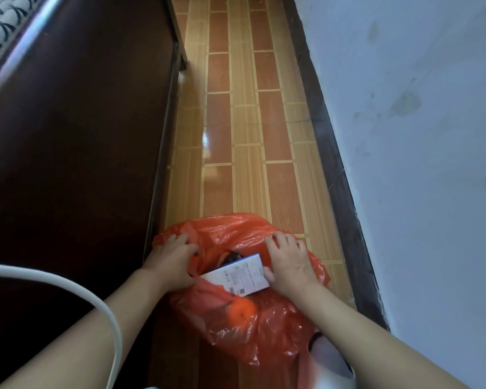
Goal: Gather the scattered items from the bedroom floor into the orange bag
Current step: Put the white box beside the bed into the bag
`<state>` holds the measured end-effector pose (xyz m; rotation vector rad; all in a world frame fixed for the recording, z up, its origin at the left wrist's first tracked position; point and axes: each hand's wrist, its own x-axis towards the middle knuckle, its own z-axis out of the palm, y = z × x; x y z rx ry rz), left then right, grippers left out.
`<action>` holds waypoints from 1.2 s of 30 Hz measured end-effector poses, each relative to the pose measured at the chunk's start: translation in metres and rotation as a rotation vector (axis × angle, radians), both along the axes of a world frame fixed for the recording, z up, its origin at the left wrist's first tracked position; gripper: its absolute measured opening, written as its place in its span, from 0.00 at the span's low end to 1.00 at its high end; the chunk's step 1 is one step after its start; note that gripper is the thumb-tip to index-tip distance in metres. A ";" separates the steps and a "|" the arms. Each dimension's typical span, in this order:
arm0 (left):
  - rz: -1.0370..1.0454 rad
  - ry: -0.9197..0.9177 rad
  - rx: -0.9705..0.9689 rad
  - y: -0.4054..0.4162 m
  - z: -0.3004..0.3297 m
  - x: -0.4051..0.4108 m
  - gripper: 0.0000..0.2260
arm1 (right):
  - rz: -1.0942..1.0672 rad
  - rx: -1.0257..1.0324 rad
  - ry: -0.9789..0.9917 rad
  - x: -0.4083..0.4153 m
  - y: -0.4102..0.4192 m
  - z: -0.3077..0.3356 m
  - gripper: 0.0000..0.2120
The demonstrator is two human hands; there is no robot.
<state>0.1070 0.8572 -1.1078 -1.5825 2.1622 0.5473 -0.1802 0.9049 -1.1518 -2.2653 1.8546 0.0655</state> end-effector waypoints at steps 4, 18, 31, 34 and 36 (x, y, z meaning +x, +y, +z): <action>-0.007 -0.016 -0.014 0.000 -0.004 -0.006 0.22 | -0.160 0.091 0.123 -0.011 0.002 -0.001 0.29; 0.291 0.383 -0.334 -0.010 0.000 -0.005 0.06 | -0.218 -0.059 -0.208 -0.043 -0.033 0.028 0.07; 0.398 0.328 -0.420 -0.028 0.042 -0.021 0.20 | -0.214 -0.593 -0.542 -0.056 -0.084 0.116 0.19; 0.415 0.216 -0.361 -0.027 0.041 -0.013 0.16 | -0.259 -0.276 -0.413 -0.052 -0.070 0.079 0.23; 0.412 0.203 -0.333 -0.023 0.042 -0.013 0.14 | -0.272 -0.155 -0.359 -0.049 -0.058 0.062 0.25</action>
